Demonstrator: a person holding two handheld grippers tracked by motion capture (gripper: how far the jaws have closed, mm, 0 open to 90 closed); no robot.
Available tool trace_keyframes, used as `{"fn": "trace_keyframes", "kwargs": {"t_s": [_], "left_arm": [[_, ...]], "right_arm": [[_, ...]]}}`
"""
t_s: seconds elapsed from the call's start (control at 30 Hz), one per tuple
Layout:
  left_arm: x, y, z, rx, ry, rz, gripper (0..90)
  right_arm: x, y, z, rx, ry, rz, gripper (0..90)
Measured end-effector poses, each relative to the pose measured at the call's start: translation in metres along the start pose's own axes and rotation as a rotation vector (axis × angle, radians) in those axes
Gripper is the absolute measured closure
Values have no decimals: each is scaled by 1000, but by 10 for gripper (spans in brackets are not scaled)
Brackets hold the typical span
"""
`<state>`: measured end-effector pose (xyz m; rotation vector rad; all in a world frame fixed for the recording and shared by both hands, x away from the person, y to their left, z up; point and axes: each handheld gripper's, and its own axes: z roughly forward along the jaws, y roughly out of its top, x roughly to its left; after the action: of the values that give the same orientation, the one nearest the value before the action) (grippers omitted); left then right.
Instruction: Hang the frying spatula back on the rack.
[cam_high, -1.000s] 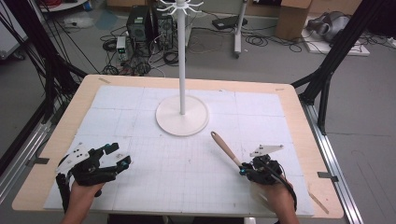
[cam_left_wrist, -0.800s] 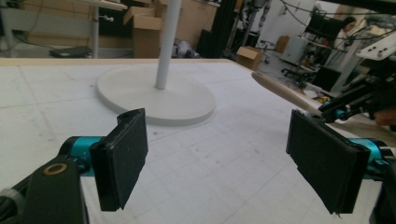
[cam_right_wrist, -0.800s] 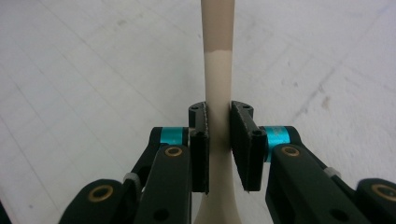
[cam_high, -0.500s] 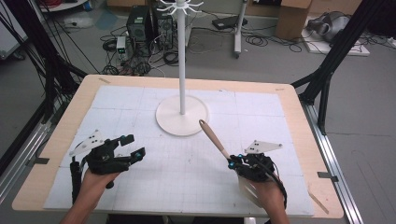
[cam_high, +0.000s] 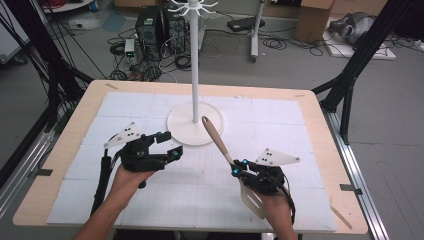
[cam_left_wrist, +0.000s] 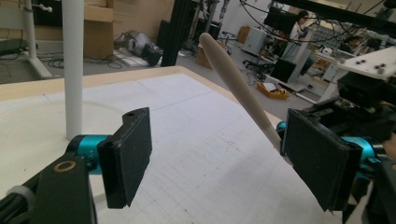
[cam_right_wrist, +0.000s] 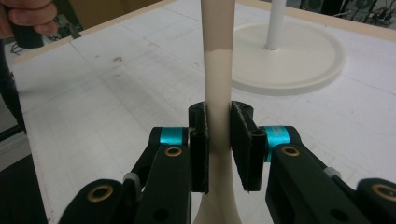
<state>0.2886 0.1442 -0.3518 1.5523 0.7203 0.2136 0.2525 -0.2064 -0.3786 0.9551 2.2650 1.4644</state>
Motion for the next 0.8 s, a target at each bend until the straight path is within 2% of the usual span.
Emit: {"fn": "trace_keyframes", "kwargs": {"t_s": [0.1, 0.2, 0.3, 0.37, 0.53, 0.67, 0.8], "left_arm": [[-2, 2, 6, 3, -1, -1, 241], [-9, 6, 18, 32, -25, 4, 244], [-12, 8, 23, 44, -34, 10, 247], [-16, 8, 30, 45, -55, -15, 254], [-19, 8, 40, 52, -75, -43, 260], [-24, 9, 45, 45, -102, -61, 292], [-25, 9, 49, 50, -112, -69, 332]], "right_arm": [[3, 1, 1, -8, 9, -3, 777], [10, 4, 4, -22, 25, -21, 777], [13, 6, 5, -27, 30, -26, 777], [16, 7, 6, -32, 36, -34, 777], [20, 8, 7, -35, 42, -45, 777], [23, 8, 9, -39, 51, -54, 777], [24, 9, 10, -38, 53, -55, 777]]}}
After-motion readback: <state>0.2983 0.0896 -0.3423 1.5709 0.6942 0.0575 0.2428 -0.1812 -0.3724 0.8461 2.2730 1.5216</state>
